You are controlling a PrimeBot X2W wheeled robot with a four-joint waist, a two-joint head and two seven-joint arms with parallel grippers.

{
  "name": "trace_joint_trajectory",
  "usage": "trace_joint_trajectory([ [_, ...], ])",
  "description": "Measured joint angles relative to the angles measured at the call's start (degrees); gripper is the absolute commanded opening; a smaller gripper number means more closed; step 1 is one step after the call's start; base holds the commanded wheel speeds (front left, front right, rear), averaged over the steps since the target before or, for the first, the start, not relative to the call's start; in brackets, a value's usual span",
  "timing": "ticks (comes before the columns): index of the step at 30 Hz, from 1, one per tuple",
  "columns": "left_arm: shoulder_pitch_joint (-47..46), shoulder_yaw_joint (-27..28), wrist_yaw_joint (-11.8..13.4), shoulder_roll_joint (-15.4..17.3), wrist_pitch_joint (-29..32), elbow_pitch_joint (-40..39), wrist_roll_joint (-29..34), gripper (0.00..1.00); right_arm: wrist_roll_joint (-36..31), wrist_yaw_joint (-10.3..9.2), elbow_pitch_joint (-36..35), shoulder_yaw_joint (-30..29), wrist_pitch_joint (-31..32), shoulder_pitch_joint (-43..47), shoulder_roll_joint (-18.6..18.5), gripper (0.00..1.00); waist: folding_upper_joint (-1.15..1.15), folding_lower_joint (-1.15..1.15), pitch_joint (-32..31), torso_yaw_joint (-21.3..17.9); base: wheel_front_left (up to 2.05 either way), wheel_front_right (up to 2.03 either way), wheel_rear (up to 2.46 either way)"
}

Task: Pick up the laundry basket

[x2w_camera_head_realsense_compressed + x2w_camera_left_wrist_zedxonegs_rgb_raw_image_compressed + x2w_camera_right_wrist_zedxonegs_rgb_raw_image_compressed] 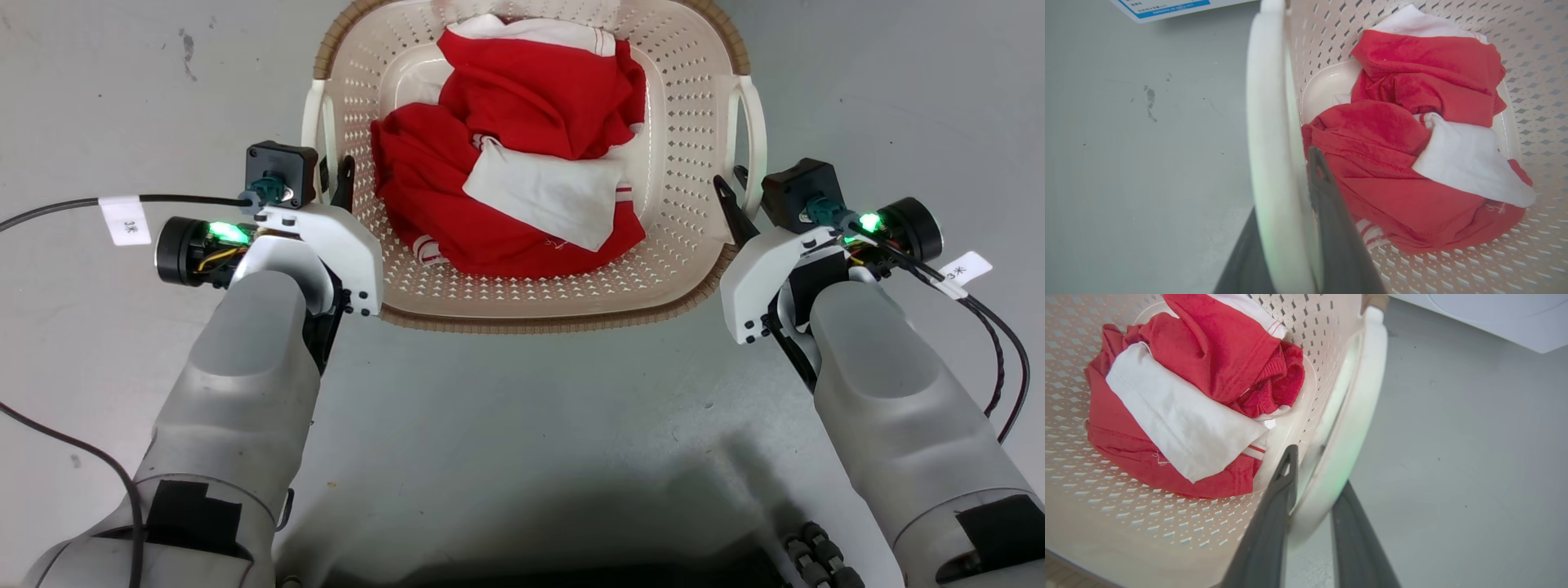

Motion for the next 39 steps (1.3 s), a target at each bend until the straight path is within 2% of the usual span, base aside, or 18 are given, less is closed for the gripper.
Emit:
trace_joint_trajectory([
  [13,1.64,-3.45,0.0,-0.71,0.02,1.33,-4.34,0.0,1.45,-0.01,3.54,1.01,0.13,0.83,-0.11,0.0,0.0,0.0,-5.17,0.38,0.0,0.0,0.0],
  [23,6.38,-6.97,0.0,-1.14,1.35,3.21,-8.72,0.0,4.47,-0.01,6.75,4.87,0.15,3.75,-0.13,0.0,0.0,0.0,-14.19,0.74,0.0,0.0,0.0],
  [39,13.15,-12.71,0.0,-0.76,6.73,3.7,-16.82,0.0,11.04,-0.01,8.93,11.31,4.19,8.82,-0.14,0.0,0.0,-0.01,-28.24,1.82,0.0,0.0,0.0],
])
